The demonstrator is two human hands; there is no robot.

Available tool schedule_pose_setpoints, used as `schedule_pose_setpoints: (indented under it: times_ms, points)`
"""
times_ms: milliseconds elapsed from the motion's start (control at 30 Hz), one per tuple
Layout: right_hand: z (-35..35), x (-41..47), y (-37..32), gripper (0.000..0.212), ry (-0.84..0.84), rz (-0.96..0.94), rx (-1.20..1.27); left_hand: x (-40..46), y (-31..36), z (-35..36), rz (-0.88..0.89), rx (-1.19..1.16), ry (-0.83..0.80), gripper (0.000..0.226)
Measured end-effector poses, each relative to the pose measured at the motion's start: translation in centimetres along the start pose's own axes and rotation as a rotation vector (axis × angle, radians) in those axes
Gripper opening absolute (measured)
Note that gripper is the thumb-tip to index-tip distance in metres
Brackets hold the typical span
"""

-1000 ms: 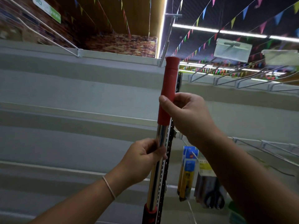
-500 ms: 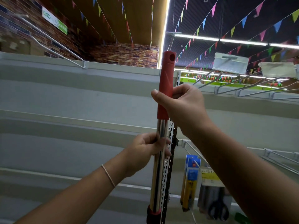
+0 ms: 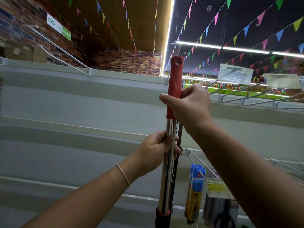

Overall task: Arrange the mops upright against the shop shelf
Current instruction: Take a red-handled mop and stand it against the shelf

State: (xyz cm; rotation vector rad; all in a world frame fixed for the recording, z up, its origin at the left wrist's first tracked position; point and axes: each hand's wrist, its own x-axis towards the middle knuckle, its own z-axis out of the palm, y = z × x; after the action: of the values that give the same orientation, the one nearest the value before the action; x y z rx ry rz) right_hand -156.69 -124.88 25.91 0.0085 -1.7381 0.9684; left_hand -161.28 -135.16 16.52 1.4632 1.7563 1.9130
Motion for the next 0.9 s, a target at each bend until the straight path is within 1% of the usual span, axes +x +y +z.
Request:
schedule_pose_setpoints:
  times_ms: [167,367,467,667,800,900]
  points:
    - [0.3,0.4,0.3,0.052,0.018,-0.016,-0.033,0.2,0.2,0.1,0.001,0.040,0.024,0.024]
    - [0.5,0.9,0.4,0.047,0.002,-0.021,-0.047,1.2,0.1,-0.2,0.003,0.096,0.073,0.021]
    - [0.7,1.1,0.8,0.044,-0.002,-0.026,-0.057,1.8,0.1,-0.3,-0.025,0.143,0.086,0.020]
    - [1.2,1.8,2.0,0.044,-0.029,-0.023,-0.088,3.2,-0.6,-0.6,-0.058,0.185,0.105,0.024]
    - [1.8,2.9,3.2,0.046,-0.032,0.015,-0.101,3.9,-1.1,-0.7,-0.082,0.199,0.133,0.029]
    - [2.8,3.8,4.8,0.051,-0.048,0.071,-0.138,4.7,-2.1,-0.9,-0.122,0.225,0.174,0.030]
